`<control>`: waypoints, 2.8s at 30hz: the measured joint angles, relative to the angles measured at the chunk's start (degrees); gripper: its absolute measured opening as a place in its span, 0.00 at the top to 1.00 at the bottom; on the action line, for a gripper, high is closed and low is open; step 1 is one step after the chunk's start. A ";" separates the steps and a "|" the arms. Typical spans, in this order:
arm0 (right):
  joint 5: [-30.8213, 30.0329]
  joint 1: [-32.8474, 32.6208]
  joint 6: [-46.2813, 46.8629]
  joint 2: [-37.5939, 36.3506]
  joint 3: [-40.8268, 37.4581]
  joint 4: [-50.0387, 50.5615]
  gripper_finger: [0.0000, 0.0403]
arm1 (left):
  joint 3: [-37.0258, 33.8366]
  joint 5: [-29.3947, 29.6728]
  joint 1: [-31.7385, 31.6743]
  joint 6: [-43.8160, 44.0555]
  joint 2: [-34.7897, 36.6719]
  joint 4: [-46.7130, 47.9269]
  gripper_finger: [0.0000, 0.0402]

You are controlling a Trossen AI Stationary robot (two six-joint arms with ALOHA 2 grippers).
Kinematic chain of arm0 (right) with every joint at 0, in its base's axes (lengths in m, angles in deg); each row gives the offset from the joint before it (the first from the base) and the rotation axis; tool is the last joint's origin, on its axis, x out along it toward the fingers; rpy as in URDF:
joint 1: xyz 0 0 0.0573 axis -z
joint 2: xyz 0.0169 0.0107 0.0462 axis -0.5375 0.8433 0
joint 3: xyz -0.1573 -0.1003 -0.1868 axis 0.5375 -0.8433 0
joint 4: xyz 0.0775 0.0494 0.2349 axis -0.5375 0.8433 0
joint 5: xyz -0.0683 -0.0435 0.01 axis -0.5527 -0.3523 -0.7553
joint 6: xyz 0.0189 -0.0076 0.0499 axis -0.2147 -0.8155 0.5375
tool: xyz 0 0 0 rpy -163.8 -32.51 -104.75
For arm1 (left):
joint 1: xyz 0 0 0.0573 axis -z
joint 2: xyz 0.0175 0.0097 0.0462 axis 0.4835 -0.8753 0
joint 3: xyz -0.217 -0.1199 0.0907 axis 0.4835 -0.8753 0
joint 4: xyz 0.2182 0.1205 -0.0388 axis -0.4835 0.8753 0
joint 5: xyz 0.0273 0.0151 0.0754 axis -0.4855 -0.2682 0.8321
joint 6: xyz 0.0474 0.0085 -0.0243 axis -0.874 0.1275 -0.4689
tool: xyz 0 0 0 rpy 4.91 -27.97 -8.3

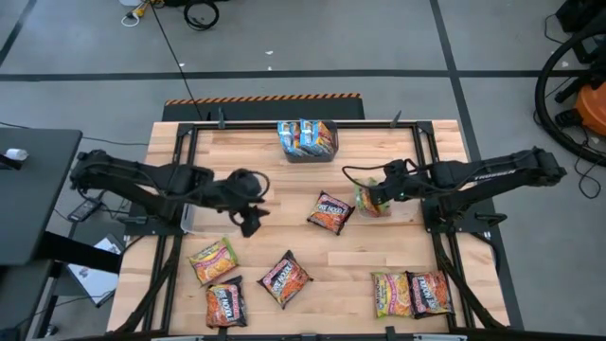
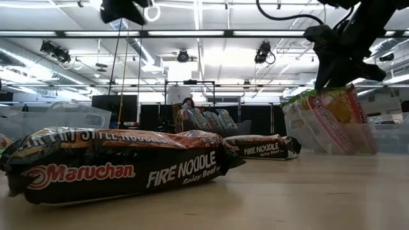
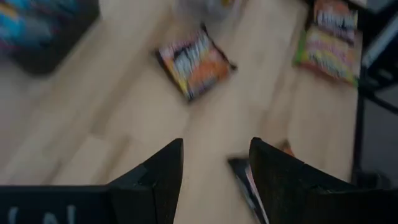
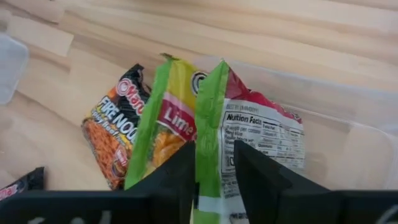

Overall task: Sort Maruchan noodles
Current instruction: Put the green noodle pack into the right transparent bin

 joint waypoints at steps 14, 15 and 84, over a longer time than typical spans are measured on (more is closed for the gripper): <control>4.23 0.00 -12.79 -3.21 0.61 -0.60 0.59 | 0.08 -8.48 22.33 39.38 -0.46 12.81 0.53; 4.53 -0.01 -13.81 -3.32 0.98 -0.56 0.57 | 0.08 -8.45 23.70 40.94 -0.46 13.28 0.53; 0.26 -11.28 -57.29 1.93 15.23 -12.75 0.39 | -9.23 -10.63 32.80 78.30 -21.92 8.95 0.53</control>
